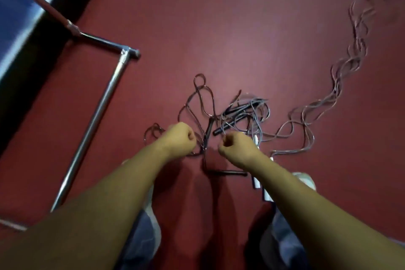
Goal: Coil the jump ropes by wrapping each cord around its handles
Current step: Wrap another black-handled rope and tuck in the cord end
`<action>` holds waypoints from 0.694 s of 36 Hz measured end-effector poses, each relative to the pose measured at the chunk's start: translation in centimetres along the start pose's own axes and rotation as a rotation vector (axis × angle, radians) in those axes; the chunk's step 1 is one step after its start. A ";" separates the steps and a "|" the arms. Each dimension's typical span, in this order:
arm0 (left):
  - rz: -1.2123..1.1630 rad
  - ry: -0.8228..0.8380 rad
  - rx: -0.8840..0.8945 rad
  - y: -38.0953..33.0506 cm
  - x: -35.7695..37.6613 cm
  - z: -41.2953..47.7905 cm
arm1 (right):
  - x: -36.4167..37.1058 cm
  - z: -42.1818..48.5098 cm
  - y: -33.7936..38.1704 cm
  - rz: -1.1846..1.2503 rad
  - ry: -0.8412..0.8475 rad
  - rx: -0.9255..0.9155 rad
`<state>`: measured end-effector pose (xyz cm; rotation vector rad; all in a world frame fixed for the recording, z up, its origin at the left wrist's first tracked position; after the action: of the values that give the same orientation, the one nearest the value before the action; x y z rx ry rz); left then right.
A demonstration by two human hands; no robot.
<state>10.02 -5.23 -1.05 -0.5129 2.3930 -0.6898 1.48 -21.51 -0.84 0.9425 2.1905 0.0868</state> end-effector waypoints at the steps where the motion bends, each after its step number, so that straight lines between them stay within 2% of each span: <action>1: 0.036 0.041 -0.009 1.3 1.8 0.8 | 1.5 0.6 -1.3 -0.061 0.043 0.006; 4: 0.122 0.147 -0.030 4.3 6.0 1.8 | 6.0 1.2 -3.8 -0.269 0.163 -0.033; 7: 0.194 0.147 -0.020 6.2 9.0 3.1 | 10.0 2.0 -6.4 -0.386 0.226 -0.042; 11: 0.293 0.031 0.027 6.6 10.1 3.2 | 11.7 3.0 -7.5 -0.572 0.093 -0.080; 13: 0.296 -0.010 0.042 6.8 10.2 3.2 | 12.1 3.4 -7.3 -0.579 0.035 -0.099; 19: 0.243 -0.212 0.152 6.6 9.3 4.3 | 11.8 4.4 -6.7 -0.211 0.038 -0.083; 21: 0.251 -0.269 0.136 6.4 8.9 4.7 | 11.3 4.8 -6.5 -0.045 0.021 -0.046; 25: 0.093 -0.315 0.042 6.1 8.2 5.4 | 10.1 5.4 -6.2 0.330 -0.031 0.075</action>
<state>6.03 -6.44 -11.83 -0.4534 2.0896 -0.5704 -3.37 -20.55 -12.91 1.3327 2.0037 0.1451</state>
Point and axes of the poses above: each hand's wrist, its own z-axis towards the middle knuckle, its own x-axis out of the palm, y = z × x, the point moved 7 cm from there along z, towards the middle knuckle, and after that the axes turned 13 degrees about -z, right-handed, at the moved point
